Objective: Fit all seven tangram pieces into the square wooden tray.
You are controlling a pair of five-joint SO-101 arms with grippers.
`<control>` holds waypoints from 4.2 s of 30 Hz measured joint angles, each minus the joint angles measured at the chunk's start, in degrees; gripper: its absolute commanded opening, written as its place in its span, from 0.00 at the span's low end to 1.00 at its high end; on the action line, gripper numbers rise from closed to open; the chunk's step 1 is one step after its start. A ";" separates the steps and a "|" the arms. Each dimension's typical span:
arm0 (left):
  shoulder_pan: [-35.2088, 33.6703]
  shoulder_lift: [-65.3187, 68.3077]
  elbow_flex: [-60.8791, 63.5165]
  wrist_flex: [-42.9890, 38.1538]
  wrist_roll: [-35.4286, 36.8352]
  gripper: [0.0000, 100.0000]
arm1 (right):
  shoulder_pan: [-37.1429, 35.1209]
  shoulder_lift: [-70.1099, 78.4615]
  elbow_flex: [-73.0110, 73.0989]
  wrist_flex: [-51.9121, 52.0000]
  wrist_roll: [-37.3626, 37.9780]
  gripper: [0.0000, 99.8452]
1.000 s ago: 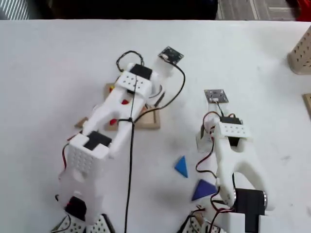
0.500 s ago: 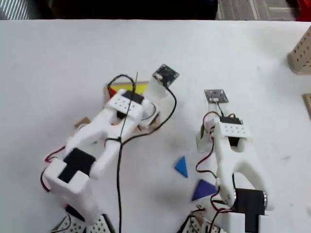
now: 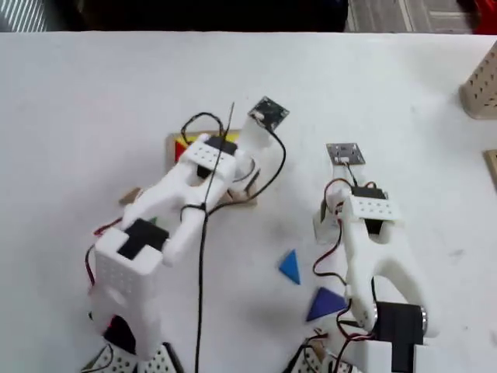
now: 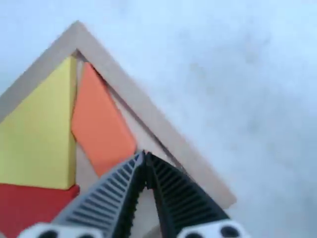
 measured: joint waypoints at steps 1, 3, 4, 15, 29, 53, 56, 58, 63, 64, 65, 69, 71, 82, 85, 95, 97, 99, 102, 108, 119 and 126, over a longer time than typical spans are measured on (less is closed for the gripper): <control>0.00 0.00 -0.18 -0.18 0.00 0.02 | 0.00 0.00 0.00 0.00 0.00 0.02; 0.00 0.09 -0.26 -1.41 0.00 0.02 | 0.00 0.00 0.00 0.00 0.00 0.02; 0.00 0.18 -0.26 -2.02 0.09 0.02 | 0.00 0.00 0.00 0.00 0.00 0.02; 0.00 0.62 -2.29 -4.40 0.09 0.02 | 0.00 0.00 0.00 0.00 0.00 0.02; -1.85 0.62 -17.41 12.22 4.40 0.02 | 0.00 0.00 0.00 0.00 0.00 0.02; -7.74 0.79 -3.08 -1.85 4.75 0.02 | 0.00 0.00 0.00 0.00 1.49 0.02; -7.21 0.79 -3.08 -2.11 4.75 0.02 | 0.00 0.00 0.00 0.00 1.49 0.02; -6.51 0.79 -3.08 -2.20 4.75 0.02 | 0.00 0.00 0.00 0.00 1.49 0.02; -4.57 0.79 -2.90 -2.20 4.75 0.02 | 0.00 0.00 0.00 0.00 1.49 0.02; -4.57 0.79 -2.90 -2.20 4.75 0.02 | 0.00 0.00 0.00 0.00 1.49 0.02; -4.57 0.79 -2.90 -2.20 4.75 0.02 | 0.00 0.00 0.00 0.00 1.49 0.02; -4.48 0.79 -2.90 -2.20 4.75 0.02 | 0.00 0.00 0.00 0.00 1.67 0.02; -4.48 0.79 -2.90 -2.20 4.75 0.02 | 0.00 0.00 0.00 0.00 1.67 0.02; -4.13 -7.12 0.26 -2.11 8.26 0.02 | 0.00 0.00 0.00 0.00 1.67 0.02; -2.02 -11.34 4.04 -2.11 8.88 0.02 | 0.00 0.00 0.00 0.00 1.67 0.02; 4.92 -10.81 10.73 -5.71 9.23 0.02 | 0.00 0.00 0.00 0.00 1.67 0.02; 4.66 -8.70 10.64 -6.15 9.32 0.02 | 0.00 0.00 0.00 0.00 1.67 0.02; 3.78 -6.86 9.32 -6.15 9.32 0.02 | 0.00 0.00 0.00 0.00 1.67 0.02; 2.02 -3.96 5.63 -5.89 9.32 0.02 | 0.00 0.00 0.00 0.00 1.67 0.02; 1.41 0.44 0.09 -4.22 9.32 0.02 | 0.00 0.00 0.00 0.00 1.67 0.02; 0.62 4.31 -5.98 -3.69 9.49 0.02 | 0.00 0.00 0.00 0.00 1.67 0.02; 0.62 3.78 -8.97 0.62 9.41 0.02 | 0.00 0.00 0.00 0.00 1.67 0.02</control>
